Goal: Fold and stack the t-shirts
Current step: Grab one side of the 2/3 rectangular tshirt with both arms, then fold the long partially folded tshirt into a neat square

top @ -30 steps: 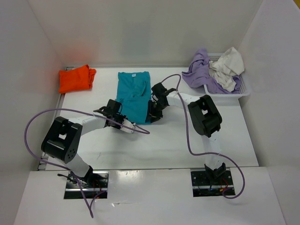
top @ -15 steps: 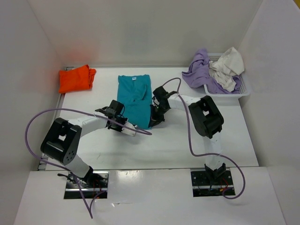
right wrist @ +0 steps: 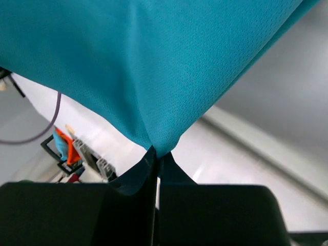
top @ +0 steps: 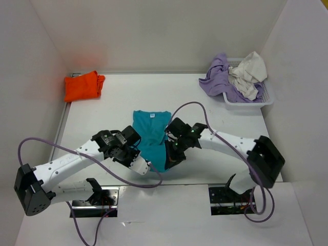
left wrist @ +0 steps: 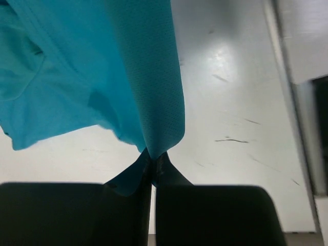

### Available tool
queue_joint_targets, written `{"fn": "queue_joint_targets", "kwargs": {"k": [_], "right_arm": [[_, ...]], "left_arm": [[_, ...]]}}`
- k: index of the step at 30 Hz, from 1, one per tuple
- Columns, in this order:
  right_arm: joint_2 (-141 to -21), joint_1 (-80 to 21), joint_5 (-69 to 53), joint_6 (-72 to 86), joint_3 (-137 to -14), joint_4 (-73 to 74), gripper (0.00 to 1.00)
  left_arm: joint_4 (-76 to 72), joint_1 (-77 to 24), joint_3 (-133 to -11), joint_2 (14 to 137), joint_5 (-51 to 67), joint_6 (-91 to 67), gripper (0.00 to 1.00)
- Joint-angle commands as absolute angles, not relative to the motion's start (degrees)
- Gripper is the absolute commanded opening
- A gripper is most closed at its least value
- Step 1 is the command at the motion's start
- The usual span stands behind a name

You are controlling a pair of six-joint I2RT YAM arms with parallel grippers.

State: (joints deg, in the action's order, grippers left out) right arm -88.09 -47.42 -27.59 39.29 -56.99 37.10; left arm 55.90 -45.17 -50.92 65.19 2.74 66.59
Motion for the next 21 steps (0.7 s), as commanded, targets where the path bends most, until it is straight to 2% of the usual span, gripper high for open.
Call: {"fn": "queue_joint_targets", "kwargs": {"k": [1,7,9,16,21], "right_arm": [[-80.35,-51.32,-27.16,47.62,-54.49,41.74,0.0],[-72.08,-55.11,-29.0,55.71,-55.8,42.45,0.0],[-71.55,-54.5,-29.0,55.72,-56.51,43.06,0.0],[-76.28,-41.94,-33.74,44.51,-58.26,44.73,0.0],[-83.49,-33.41,-34.54,37.54,-64.33,45.97,0.0]], "left_arm": [[68.89,-48.51,-55.71,63.98,6.32,59.6,0.0],[74.44,-50.27,-65.55,66.01,12.3,53.54,0.0],[74.44,-47.22,-67.67,66.8,13.78,51.42,0.0],[65.07,-33.08,-69.61,73.47,11.78,50.1,0.0],[57.4,-28.74,-73.47,81.03,11.16,47.82,0.0]]}}
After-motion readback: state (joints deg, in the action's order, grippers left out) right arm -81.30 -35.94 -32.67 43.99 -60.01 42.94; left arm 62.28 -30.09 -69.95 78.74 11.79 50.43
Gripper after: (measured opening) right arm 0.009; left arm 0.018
